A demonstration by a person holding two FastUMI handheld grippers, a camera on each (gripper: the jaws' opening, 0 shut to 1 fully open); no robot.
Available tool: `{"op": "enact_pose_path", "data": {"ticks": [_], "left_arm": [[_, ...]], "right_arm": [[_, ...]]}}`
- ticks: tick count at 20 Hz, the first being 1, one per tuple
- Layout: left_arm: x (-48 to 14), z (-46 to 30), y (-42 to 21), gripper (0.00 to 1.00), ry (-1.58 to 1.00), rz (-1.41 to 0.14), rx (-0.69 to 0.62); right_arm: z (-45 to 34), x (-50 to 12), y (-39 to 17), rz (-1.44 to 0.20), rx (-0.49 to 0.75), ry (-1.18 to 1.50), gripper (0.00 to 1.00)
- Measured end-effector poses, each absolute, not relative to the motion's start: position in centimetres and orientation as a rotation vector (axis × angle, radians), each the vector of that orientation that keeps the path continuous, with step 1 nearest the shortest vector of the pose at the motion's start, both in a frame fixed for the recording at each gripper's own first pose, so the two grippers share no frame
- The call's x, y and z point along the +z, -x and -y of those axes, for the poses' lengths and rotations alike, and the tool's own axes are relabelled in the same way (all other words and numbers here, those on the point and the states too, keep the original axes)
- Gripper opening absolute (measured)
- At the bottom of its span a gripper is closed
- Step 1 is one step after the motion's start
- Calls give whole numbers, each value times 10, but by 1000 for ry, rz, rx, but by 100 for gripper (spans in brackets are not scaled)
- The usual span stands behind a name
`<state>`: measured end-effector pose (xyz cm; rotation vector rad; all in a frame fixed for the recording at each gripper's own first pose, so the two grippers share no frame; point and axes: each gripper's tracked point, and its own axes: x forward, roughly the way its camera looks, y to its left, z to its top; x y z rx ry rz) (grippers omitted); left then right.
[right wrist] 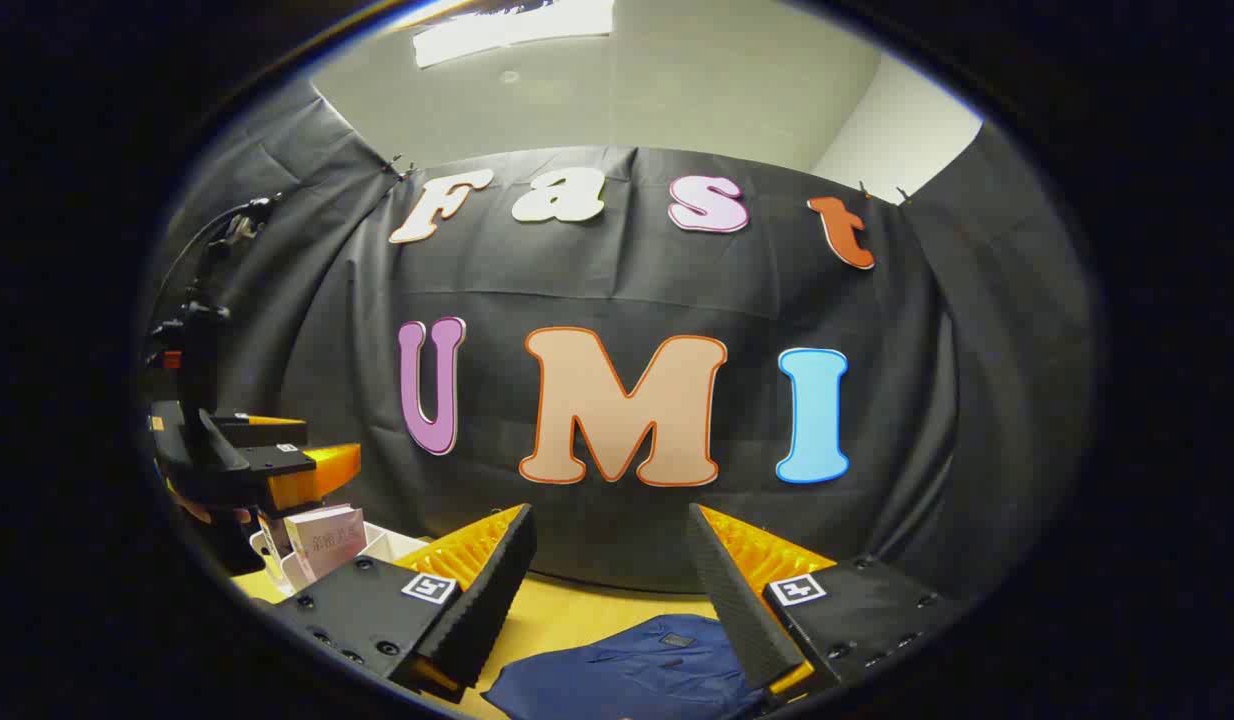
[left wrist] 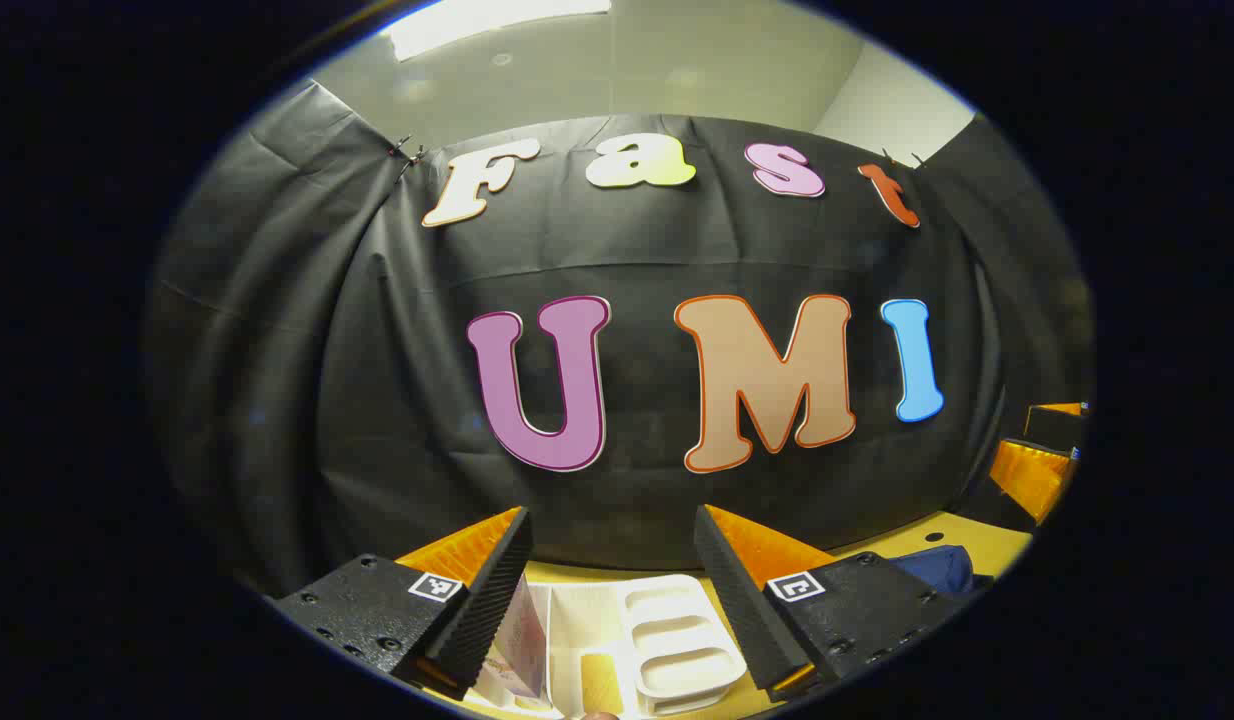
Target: Open the schoolbag, grab two books from the bookshelf and put them into the schoolbag.
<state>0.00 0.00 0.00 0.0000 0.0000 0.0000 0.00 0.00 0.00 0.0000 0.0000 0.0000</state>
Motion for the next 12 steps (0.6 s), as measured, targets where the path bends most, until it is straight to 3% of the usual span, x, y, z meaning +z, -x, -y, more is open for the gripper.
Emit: {"op": "enact_pose_path", "data": {"ticks": [12], "left_arm": [[-5,-18,-4,94,-31,-8,52]], "right_arm": [[-7,-26,-13,-65,64,40,97]]}}
